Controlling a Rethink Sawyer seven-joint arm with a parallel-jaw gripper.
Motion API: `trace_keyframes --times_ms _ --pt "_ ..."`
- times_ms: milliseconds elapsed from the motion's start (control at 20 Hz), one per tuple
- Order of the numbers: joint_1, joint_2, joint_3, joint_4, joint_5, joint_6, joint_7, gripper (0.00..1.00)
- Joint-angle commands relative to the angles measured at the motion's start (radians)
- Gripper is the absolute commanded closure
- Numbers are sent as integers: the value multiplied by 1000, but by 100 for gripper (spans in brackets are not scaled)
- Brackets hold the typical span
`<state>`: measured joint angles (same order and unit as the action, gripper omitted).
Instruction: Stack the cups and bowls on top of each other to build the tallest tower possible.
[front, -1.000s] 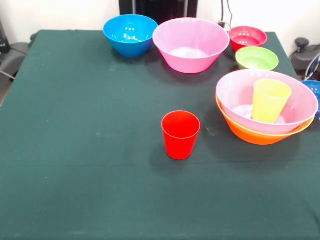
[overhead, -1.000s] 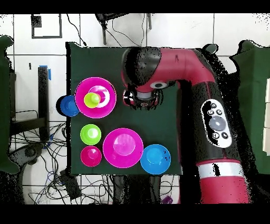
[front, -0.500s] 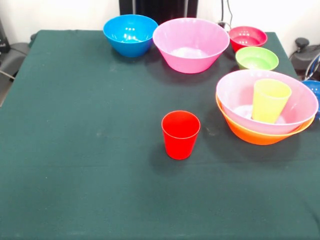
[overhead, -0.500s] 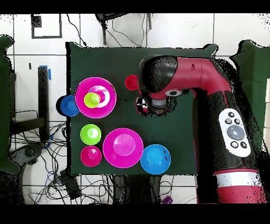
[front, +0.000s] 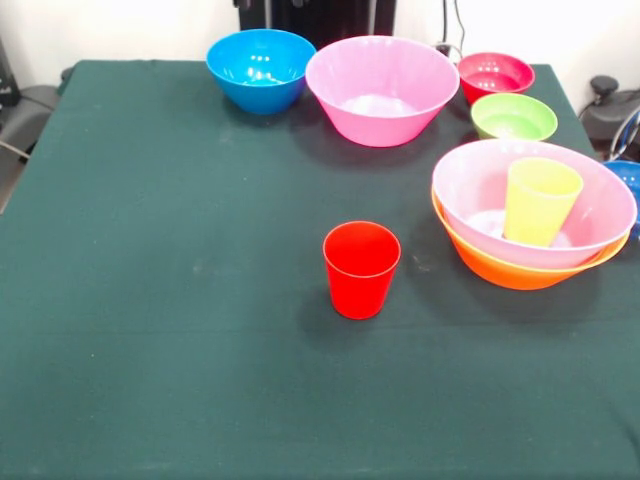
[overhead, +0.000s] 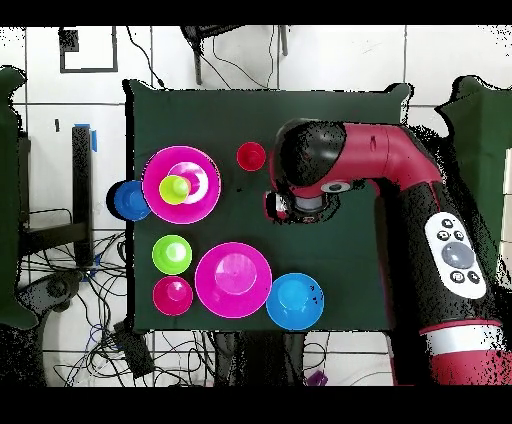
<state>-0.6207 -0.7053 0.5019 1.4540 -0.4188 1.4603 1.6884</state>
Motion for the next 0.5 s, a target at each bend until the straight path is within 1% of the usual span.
trace_keyframes --times_ms 50,200,500 --pt "-34 91 81 112 -135 -107 -374 0" --pt "-47 111 94 120 -159 -99 -387 0" --pt "-59 134 110 128 -189 -105 -379 0"
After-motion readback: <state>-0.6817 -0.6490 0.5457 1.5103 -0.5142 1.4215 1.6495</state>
